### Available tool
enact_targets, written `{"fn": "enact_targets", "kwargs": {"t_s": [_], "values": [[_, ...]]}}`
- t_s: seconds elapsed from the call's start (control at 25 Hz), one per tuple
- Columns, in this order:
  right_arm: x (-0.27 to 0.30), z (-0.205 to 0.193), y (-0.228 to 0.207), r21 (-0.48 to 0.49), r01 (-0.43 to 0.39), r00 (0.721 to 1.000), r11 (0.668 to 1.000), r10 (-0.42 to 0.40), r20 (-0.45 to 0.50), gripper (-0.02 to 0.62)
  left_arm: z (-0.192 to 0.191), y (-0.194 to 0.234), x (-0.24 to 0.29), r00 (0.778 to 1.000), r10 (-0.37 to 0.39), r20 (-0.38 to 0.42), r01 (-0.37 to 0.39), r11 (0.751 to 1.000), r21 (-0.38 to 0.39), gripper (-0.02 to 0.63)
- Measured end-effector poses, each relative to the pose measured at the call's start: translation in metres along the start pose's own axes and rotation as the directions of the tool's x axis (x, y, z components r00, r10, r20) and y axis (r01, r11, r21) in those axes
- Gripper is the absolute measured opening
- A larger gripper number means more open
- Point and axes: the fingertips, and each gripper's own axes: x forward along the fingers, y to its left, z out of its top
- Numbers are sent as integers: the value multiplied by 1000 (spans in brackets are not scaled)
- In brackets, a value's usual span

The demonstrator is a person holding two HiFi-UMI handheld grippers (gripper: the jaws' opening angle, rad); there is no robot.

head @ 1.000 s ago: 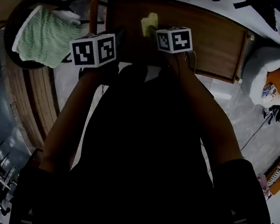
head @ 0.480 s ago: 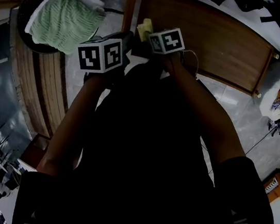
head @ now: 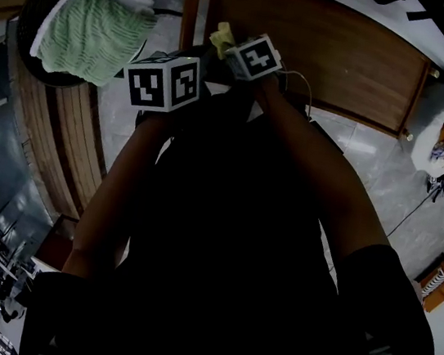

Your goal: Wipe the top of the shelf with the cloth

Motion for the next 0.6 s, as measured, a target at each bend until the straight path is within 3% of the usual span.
{"fn": "enact_targets", "kwargs": {"t_s": [0.6], "values": [[-108, -71, -123, 139, 139, 989, 981, -144, 23, 48, -9, -106, 83, 993, -83, -84, 89, 994, 59, 9]]}}
